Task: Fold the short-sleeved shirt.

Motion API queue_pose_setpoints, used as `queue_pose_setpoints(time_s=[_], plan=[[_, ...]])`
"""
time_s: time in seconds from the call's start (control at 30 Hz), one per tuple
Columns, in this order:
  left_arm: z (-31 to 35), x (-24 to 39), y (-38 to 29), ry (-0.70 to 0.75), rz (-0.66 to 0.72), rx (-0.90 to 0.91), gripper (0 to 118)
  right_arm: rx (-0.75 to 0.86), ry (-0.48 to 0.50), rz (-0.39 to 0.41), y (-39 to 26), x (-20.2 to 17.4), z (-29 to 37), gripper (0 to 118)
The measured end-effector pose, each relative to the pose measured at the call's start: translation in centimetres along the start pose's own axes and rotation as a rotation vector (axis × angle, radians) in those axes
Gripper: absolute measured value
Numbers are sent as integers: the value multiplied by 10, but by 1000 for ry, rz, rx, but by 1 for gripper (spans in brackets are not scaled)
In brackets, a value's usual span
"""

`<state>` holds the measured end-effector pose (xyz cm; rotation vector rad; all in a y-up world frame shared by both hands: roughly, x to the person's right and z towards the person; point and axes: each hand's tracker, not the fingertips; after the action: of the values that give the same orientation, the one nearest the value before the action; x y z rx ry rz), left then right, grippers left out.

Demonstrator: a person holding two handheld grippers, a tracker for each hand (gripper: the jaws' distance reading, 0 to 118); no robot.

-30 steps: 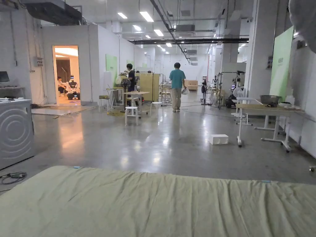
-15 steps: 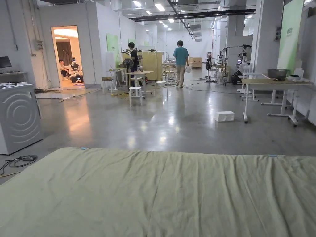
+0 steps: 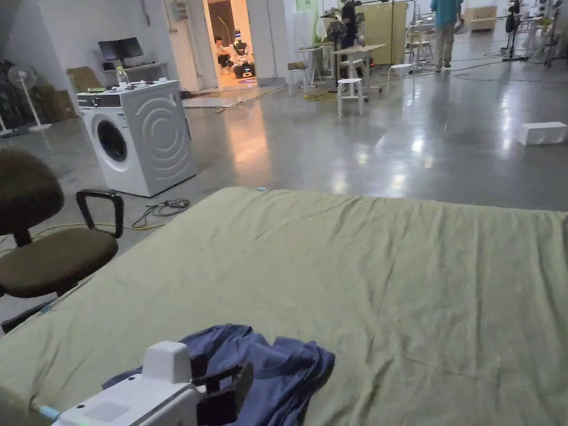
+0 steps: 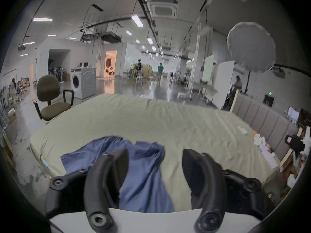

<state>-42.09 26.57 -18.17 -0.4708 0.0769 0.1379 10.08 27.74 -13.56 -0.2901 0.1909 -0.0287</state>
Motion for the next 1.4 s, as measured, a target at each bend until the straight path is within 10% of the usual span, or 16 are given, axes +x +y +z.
queue_pose_setpoints(time_s=[0.63, 0.7, 0.77, 0.9, 1.03, 1.17, 1.3, 1.4], plan=[[-223, -80, -78, 152, 28, -376, 96, -366, -137, 14, -62, 7, -25, 0], [-220, -76, -71, 144, 9, -402, 74, -378, -133, 18, -64, 4, -26, 0], [-214, -68, -66, 108, -40, -378, 4, -391, -120, -6, -66, 3, -29, 0], [-221, -80, -69, 141, 117, -379, 0, -391, -95, -27, -66, 1, -29, 0], [-193, -144, -65, -9, 817, -233, 0, -350, -61, -20, -63, 3, -18, 0], [-152, -172, -68, -207, 1192, 97, 0, -354, -62, -13, -64, 9, -12, 0], [-124, -156, -30, -421, 1319, 291, 0, -327, -54, -47, -63, 15, -2, 0], [-117, -132, 12, -404, 1066, 197, 0, -298, -58, -79, -62, 18, 8, 0]])
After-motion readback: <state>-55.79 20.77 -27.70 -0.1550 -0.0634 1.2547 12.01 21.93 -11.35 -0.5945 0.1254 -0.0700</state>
